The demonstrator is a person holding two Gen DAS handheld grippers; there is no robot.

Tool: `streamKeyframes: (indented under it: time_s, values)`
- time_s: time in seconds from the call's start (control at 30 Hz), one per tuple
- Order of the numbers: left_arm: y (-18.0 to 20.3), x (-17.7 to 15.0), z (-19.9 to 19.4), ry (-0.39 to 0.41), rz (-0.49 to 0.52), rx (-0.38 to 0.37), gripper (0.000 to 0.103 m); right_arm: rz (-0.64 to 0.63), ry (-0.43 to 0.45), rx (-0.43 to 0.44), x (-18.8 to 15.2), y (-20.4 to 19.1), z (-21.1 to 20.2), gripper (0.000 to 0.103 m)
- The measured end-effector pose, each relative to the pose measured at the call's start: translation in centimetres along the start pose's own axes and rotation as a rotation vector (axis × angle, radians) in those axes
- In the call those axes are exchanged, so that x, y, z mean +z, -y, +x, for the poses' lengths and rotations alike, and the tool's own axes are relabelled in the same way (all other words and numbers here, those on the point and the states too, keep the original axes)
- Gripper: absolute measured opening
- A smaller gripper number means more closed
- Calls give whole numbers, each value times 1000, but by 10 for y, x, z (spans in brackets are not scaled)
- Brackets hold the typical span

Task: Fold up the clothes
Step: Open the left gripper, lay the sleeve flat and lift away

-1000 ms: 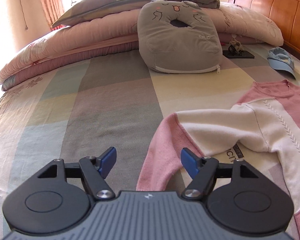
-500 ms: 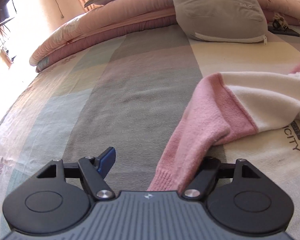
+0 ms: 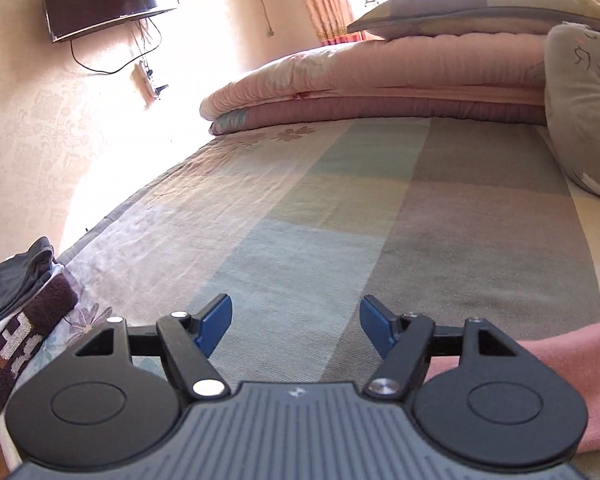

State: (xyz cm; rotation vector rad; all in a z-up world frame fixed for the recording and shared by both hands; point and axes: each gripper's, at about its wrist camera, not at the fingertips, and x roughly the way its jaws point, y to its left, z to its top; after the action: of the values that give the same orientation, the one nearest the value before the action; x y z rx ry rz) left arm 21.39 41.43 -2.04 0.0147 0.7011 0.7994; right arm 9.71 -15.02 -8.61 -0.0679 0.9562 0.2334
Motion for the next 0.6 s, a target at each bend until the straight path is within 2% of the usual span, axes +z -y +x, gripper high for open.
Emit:
streamKeyframes:
  time_s: [0.07,0.1,0.33,0.43,0.53,0.6]
  values:
    - [-6,-1,2,-26,-18,-9,70,-4,0,-4,0,-1,1,103]
    - [-7,-4,2,-42,-28,-40,70,-8,0,-6,0,-2,1,103]
    - [28,-34,-6,-212,-72,-393,71,-10,-1,-5,0,-2,1,103]
    - [38,-45,-9,-269,-132,-506,73,-9,-1,-4,0,-1,1,103]
    - [45,-55,-10,-309,-154,-534,73,-10,2,-3,0,-2,1,103]
    - [51,-57,-14,-308,-141,-532,72,-10,3,-2,-1,-1,1,103]
